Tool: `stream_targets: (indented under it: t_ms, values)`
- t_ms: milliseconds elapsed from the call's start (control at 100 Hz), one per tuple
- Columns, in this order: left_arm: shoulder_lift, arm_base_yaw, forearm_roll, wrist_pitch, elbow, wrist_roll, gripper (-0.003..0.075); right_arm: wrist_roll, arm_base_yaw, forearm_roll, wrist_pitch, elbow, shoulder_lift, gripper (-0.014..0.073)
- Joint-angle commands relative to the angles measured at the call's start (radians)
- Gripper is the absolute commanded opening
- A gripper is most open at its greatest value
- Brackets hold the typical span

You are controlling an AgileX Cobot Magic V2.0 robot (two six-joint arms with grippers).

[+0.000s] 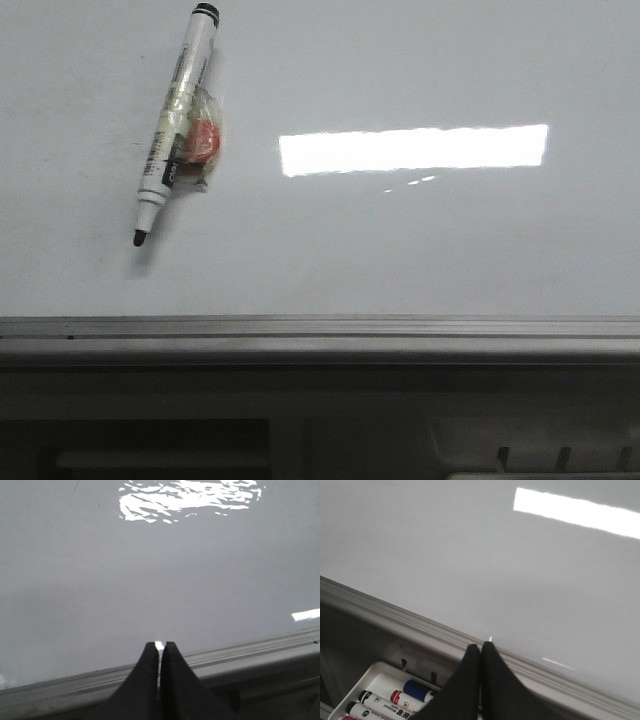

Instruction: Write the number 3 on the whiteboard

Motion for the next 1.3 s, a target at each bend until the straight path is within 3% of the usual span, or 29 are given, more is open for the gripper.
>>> stream_targets:
  t_ms: [0, 880, 1020, 1090, 1120, 1190, 1290]
  values:
    - [-0.024, 0.001, -0.009, -0.063, 0.012, -0.011, -0.0021, -0.002, -0.005, -0.007, -0.018, 0.030, -0.015, -0.0049]
    - [-0.024, 0.001, -0.009, -0.063, 0.012, -0.011, -0.0020, -0.002, -0.005, -0.007, 0.000, 0.030, -0.015, -0.0049]
    - [-0.024, 0.001, -0.013, -0.108, 0.012, -0.004, -0.0021, -0.002, -0.005, -0.007, -0.071, 0.030, -0.015, -0.0049]
    - [-0.024, 0.001, -0.181, -0.151, 0.010, -0.009, -0.0021, 0.005, -0.005, 0.004, -0.186, 0.030, -0.015, -0.0049]
    - [-0.024, -0.001, -0.334, -0.167, 0.010, -0.011, -0.0021, 0.011, -0.005, 0.041, -0.259, 0.030, -0.015, -0.0049]
    - [-0.024, -0.001, -0.603, -0.184, 0.010, -0.011, -0.0021, 0.013, -0.005, 0.210, -0.402, 0.030, -0.015, -0.0049]
    - [-0.024, -0.001, -0.804, -0.217, 0.010, -0.011, -0.0021, 0.013, -0.005, 0.431, -0.543, 0.030, -0.015, -0.0049]
